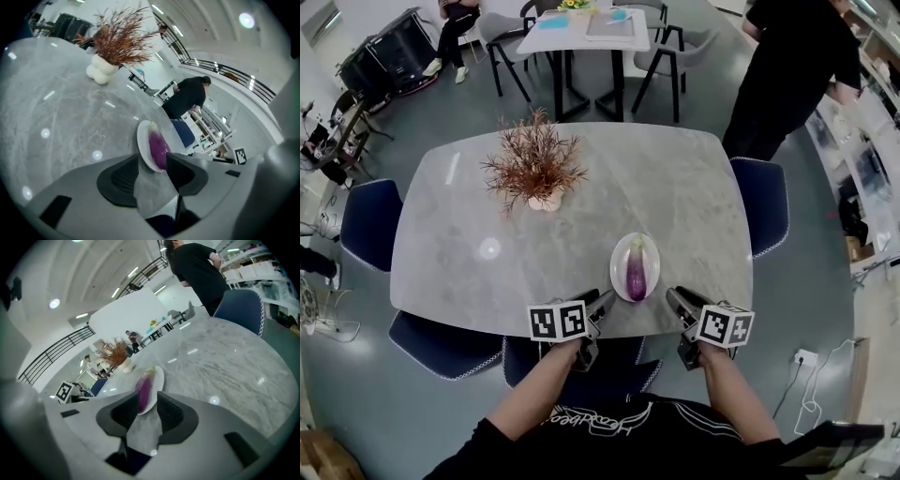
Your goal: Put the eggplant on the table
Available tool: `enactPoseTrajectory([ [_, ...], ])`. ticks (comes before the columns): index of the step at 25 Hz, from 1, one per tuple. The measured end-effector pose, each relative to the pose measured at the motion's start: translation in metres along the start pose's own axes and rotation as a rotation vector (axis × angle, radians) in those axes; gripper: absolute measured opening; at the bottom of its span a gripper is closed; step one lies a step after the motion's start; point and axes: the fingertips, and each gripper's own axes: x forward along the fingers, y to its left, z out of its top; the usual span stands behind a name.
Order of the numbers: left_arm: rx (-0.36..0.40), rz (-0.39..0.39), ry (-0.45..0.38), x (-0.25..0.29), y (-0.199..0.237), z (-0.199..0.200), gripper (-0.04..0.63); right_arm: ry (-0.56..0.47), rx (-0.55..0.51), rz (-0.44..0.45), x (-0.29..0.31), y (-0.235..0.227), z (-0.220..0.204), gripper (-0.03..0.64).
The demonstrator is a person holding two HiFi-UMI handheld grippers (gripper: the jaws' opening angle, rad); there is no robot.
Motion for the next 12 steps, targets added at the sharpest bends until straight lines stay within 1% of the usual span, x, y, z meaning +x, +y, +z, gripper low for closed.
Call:
enactPoseTrajectory([
  [2,0.063,-0.019,0.005,-0.014,-0.019,-0.013,0.147,-0.009,-0.038,0.063,-0.021,0.022,-0.006,0.121],
  [3,0.082,-0.036,0.003,-0.020,-0.029,-0.018,0.089,-0.031,-0.024,0.109,-0.034,0.035,-0.007,0.115],
  [4,0.096,-0.061,-0.003,-0.027,-0.041,-0.022,0.008,-0.063,0.004,0.164,-0.048,0.049,-0.007,0.057],
  [6,0.121,-0.130,-0.027,-0.039,-0.068,-0.027,0.008,-0.123,0.032,0.274,-0.078,0.080,-0.005,0.006],
  [8,0.157,-0.200,-0.067,-0.052,-0.096,-0.034,0.008,-0.143,0.004,0.352,-0.105,0.104,-0.014,0.006],
  [10,0.207,-0.258,-0.102,-0.069,-0.121,-0.054,0.008,-0.134,-0.045,0.392,-0.129,0.116,-0.037,0.006],
  [12,0.257,-0.312,-0.136,-0.091,-0.147,-0.075,0.008,-0.128,-0.098,0.400,-0.152,0.123,-0.060,0.006],
])
